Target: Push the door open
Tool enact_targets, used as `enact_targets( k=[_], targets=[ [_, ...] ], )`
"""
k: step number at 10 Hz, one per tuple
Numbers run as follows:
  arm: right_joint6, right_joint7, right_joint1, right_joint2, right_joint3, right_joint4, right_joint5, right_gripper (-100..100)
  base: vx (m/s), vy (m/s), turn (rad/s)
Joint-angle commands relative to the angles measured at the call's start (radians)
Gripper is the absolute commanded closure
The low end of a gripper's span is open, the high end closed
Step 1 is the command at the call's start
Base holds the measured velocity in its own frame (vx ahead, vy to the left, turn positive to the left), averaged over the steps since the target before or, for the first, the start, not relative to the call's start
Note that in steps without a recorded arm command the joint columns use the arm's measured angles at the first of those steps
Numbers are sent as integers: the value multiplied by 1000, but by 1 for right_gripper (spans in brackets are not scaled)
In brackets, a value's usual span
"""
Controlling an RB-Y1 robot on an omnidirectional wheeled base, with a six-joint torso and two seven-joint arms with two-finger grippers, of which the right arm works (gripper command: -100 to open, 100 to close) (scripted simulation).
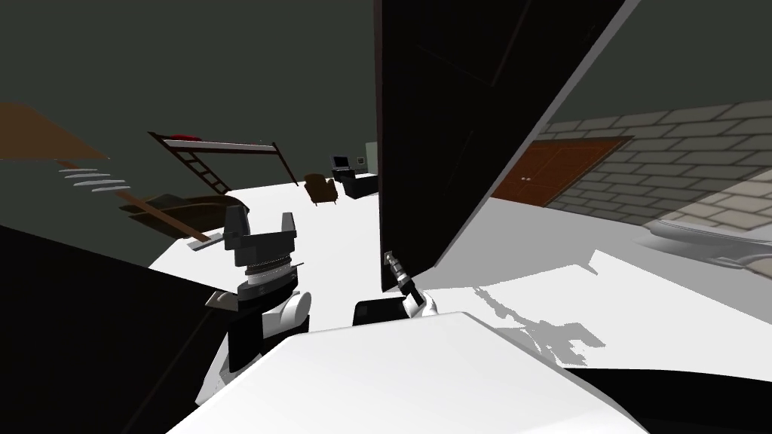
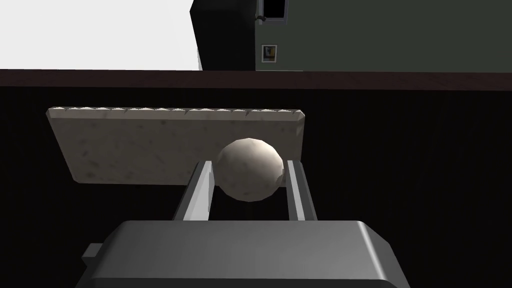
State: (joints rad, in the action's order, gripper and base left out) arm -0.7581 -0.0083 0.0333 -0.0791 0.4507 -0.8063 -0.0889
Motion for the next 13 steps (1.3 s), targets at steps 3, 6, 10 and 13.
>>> enact_targets(
  k=[3,6,10,13],
  targets=[
    [-14,5,14,-4,-62,19,-6,100,108,81,19],
    [-12,10,13,-6,-109,20,-8,100,93,83,20],
    [-9,16,11,-7,-178,20,-10,100,100,69,2],
    [4,28,-6,0,-181,-1,-11,-100,-74,48,-73]
  ],
)
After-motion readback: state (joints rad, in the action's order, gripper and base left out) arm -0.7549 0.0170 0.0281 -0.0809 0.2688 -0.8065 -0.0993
